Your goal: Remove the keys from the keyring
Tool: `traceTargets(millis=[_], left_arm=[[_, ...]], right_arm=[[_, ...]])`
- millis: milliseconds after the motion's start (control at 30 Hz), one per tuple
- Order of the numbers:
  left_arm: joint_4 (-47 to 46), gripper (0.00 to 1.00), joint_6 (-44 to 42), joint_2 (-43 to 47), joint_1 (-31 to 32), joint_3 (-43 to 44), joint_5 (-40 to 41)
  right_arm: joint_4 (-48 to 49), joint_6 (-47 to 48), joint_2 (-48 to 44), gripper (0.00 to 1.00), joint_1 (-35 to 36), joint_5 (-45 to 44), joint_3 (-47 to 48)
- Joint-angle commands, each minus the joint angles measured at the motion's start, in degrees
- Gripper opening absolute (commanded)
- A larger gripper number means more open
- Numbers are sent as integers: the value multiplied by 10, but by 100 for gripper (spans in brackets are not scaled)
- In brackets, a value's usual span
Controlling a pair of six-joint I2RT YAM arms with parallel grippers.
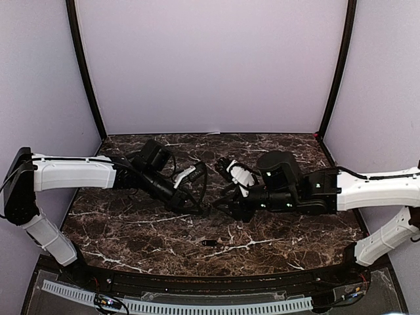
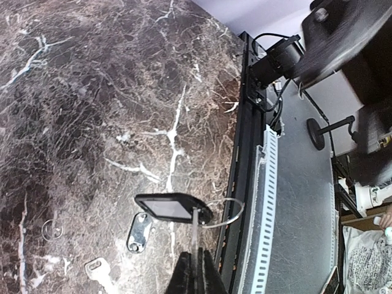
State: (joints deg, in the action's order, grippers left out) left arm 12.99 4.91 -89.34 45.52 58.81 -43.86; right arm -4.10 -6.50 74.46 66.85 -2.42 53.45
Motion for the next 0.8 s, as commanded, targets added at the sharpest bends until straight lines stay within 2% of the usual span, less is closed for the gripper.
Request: traceTargets(millis=[0,467,767], left_arm=[[14,0,-1,9,-1,13,19],[14,0,1,6,0,11,17],[12,0,2,6,0,10,15]], right_arm=[[-90,22,44,44,11,-30,40],[-63,28,118,43,12,-21,101],[-57,31,139,31,12,-32,114]])
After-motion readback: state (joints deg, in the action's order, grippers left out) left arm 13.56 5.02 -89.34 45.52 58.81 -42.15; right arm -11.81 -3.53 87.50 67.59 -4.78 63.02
